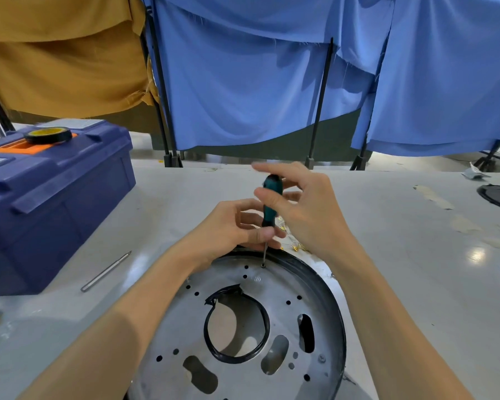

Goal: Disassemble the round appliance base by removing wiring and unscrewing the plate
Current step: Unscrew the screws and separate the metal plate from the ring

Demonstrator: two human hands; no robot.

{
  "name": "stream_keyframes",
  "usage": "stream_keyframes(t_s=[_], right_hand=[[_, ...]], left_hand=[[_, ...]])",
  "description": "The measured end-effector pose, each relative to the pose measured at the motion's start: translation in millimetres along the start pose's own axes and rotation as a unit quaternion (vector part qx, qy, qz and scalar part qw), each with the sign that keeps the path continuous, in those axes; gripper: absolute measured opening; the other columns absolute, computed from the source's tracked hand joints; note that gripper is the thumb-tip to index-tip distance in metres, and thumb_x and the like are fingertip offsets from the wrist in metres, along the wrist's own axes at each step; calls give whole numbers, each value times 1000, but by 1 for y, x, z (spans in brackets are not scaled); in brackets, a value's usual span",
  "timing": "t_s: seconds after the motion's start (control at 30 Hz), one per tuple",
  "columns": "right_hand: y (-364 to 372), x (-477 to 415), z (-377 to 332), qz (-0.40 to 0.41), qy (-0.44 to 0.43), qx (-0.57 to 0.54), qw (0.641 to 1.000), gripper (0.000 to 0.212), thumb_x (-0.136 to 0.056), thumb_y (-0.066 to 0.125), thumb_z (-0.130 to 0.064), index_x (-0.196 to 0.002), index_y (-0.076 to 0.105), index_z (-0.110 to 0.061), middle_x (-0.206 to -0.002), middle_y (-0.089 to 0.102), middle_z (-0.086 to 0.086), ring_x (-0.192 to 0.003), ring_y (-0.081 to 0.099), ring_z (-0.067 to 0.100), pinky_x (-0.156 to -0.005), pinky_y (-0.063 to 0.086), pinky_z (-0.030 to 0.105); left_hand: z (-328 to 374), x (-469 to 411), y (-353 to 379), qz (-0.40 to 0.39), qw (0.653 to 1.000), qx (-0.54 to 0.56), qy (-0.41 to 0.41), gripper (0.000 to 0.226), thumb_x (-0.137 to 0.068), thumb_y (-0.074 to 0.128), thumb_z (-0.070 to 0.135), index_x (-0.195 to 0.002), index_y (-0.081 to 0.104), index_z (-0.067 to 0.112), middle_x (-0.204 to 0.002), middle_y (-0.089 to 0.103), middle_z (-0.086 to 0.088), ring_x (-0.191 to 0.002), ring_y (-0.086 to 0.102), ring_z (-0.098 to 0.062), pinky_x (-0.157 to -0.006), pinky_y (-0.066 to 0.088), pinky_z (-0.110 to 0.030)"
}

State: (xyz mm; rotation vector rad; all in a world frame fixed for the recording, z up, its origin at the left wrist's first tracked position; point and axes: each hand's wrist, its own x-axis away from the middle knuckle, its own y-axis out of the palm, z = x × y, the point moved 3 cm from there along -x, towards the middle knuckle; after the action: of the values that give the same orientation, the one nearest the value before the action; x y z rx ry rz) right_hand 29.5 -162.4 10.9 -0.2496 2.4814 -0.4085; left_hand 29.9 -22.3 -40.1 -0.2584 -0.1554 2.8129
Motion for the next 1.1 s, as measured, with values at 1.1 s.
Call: stream_keyframes(t_s=[1.1], right_hand=[[-4, -2, 0, -25, 7, -43, 999, 19, -87, 66, -8, -101, 70, -20, -103, 67, 0, -95, 62, 8, -73, 52, 17]], left_hand=[[-2, -1, -2, 17, 1000, 3, -4, 21, -92, 58, 5, -111, 63, -4, -96, 74, -18, -89, 72, -33, -78, 58, -33]])
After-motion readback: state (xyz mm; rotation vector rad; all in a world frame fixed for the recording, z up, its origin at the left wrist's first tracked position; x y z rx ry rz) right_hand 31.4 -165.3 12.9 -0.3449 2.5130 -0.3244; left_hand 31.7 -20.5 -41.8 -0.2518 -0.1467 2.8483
